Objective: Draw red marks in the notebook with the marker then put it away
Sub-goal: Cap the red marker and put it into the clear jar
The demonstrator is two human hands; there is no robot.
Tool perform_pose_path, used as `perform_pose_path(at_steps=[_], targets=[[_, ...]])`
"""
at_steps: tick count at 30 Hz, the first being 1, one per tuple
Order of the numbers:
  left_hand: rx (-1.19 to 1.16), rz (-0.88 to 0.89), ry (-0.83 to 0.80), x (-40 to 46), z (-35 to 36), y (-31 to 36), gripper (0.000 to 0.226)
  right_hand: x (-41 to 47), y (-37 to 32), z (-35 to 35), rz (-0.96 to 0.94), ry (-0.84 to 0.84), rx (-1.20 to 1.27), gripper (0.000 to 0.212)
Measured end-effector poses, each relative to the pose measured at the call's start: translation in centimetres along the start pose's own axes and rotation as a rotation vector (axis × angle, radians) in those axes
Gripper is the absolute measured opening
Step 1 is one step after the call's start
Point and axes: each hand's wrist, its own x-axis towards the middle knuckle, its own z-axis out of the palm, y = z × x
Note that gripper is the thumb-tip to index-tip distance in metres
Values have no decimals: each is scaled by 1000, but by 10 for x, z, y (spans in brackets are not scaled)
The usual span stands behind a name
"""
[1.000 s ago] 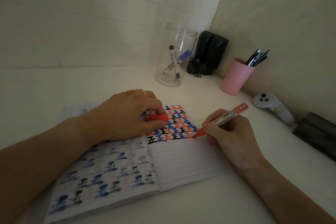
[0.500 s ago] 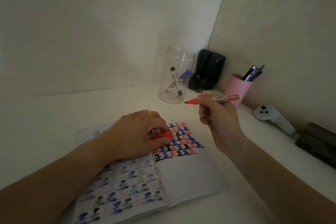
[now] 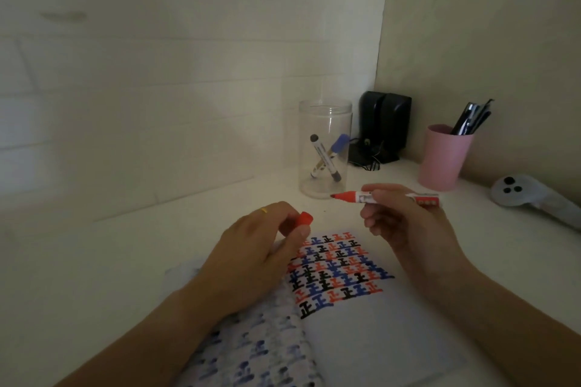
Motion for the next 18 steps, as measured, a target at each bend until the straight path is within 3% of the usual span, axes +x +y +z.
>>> perform_pose_path(at_steps=[14, 18], targets=[[45, 26, -11, 3, -3, 1, 29, -11, 2, 8, -27, -217, -201, 16], [25, 80, 64, 3, -4, 1, 22, -12, 0, 10, 3, -258, -191, 11]])
